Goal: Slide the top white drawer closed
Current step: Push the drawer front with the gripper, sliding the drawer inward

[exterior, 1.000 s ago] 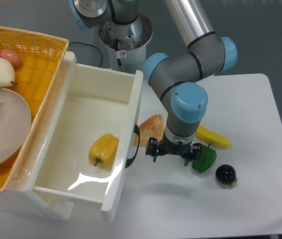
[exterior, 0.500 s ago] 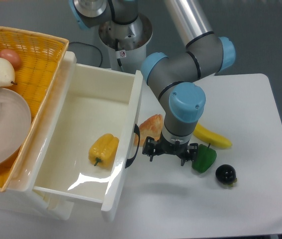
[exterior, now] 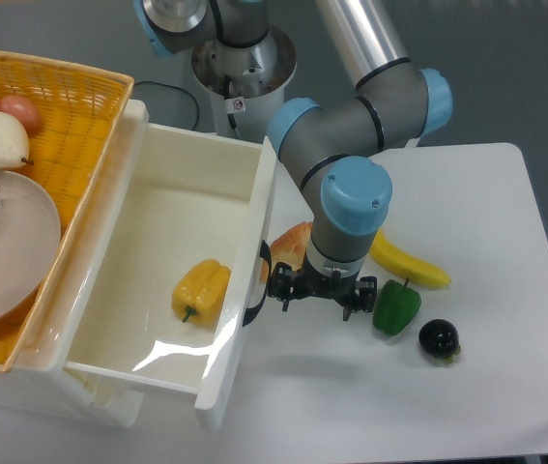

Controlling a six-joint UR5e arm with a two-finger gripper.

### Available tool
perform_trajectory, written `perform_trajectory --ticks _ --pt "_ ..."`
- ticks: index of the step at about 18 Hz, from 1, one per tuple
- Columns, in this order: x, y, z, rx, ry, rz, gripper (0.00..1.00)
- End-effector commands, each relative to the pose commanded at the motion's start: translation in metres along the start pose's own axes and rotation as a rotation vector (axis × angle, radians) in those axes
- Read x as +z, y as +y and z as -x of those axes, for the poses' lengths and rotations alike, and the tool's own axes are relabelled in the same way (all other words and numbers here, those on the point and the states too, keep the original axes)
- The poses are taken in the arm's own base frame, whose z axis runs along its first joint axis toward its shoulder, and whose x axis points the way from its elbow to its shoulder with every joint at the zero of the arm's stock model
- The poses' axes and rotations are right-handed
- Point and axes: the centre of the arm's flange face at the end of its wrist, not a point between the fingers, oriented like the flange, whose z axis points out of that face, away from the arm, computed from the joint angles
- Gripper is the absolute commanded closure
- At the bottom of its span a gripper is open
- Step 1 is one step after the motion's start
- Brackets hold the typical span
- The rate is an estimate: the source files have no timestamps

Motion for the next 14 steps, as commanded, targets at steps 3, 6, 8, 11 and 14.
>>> perform_trajectory --ticks 3,6,8,11,14 --pt "-0.004 0.000 -0.006 0.007 -0.001 -0.005 0.00" --pt "-0.004 -0.001 -0.010 0.013 -0.001 -0.005 0.00" --pt "-0.002 -0.002 -0.015 0.020 0.001 -0.003 0.00" --pt "-0.002 -0.004 -0.021 0.029 0.002 -0.002 0.00" --pt "-0.006 -0.003 -0.021 0.028 0.004 0.001 0.00"
